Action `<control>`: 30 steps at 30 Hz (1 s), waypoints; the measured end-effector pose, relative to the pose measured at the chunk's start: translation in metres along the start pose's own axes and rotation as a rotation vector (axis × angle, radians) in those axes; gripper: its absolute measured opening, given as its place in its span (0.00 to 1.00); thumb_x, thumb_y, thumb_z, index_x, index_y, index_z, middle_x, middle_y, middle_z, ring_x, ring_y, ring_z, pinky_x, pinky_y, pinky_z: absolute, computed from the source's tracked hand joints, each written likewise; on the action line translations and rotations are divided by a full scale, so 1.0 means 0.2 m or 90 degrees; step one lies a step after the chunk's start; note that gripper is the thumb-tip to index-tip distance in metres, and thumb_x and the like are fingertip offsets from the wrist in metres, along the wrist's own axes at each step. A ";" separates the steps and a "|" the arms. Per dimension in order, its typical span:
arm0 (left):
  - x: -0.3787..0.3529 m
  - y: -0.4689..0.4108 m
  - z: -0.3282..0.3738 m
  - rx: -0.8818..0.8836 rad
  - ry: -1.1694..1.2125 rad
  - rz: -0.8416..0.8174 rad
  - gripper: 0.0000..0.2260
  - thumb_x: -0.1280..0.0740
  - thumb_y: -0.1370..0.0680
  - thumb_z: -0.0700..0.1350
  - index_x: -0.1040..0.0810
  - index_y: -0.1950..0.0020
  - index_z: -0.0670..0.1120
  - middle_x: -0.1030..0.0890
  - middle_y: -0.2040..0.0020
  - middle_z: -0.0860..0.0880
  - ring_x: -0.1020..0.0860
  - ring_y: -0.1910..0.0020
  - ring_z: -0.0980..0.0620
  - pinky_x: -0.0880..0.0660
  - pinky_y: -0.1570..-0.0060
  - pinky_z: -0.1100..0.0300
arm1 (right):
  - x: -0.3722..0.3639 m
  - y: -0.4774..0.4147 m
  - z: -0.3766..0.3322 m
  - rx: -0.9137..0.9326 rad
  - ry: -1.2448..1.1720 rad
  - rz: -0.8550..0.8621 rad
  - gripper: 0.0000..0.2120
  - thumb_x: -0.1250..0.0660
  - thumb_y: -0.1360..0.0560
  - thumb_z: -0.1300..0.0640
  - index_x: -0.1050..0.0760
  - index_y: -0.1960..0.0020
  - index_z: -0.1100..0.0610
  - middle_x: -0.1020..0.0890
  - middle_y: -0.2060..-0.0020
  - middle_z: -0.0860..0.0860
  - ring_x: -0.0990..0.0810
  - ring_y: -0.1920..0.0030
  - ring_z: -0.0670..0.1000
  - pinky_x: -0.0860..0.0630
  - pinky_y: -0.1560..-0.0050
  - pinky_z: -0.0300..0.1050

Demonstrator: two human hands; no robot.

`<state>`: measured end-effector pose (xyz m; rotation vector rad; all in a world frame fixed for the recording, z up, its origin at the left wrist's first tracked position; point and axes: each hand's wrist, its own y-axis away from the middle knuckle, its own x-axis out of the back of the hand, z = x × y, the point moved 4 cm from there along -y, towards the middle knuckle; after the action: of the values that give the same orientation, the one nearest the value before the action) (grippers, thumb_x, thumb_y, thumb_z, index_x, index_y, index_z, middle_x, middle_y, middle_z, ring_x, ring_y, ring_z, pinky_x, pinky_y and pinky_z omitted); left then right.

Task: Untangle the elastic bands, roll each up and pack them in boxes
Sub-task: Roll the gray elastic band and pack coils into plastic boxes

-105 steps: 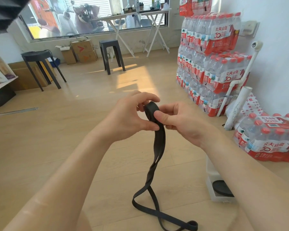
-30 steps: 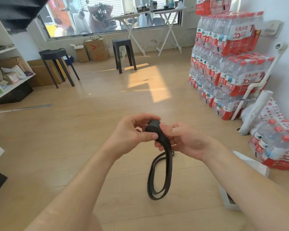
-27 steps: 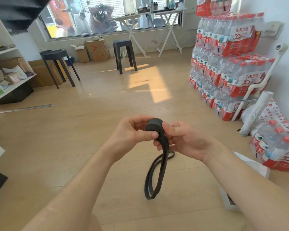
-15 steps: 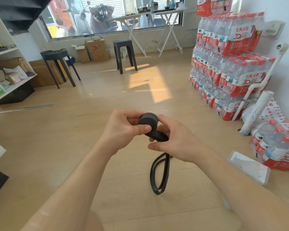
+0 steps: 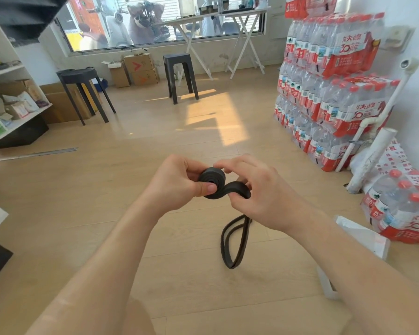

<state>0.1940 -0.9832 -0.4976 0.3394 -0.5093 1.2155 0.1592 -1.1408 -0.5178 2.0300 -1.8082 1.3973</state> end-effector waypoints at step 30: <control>-0.15 0.07 0.11 -0.545 -0.531 0.245 0.06 0.31 0.26 0.39 0.19 0.50 0.44 0.16 0.57 0.51 0.22 0.58 0.47 0.23 0.63 0.52 | 0.10 0.01 0.14 -0.320 -0.377 -0.073 0.06 0.30 0.26 0.63 0.17 0.50 0.59 0.16 0.56 0.61 0.19 0.60 0.50 0.22 0.54 0.45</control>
<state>0.1689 -1.0144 -0.4952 -0.0186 -1.8077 1.0622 0.1713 -1.1722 -0.5214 2.3278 -1.9193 0.2524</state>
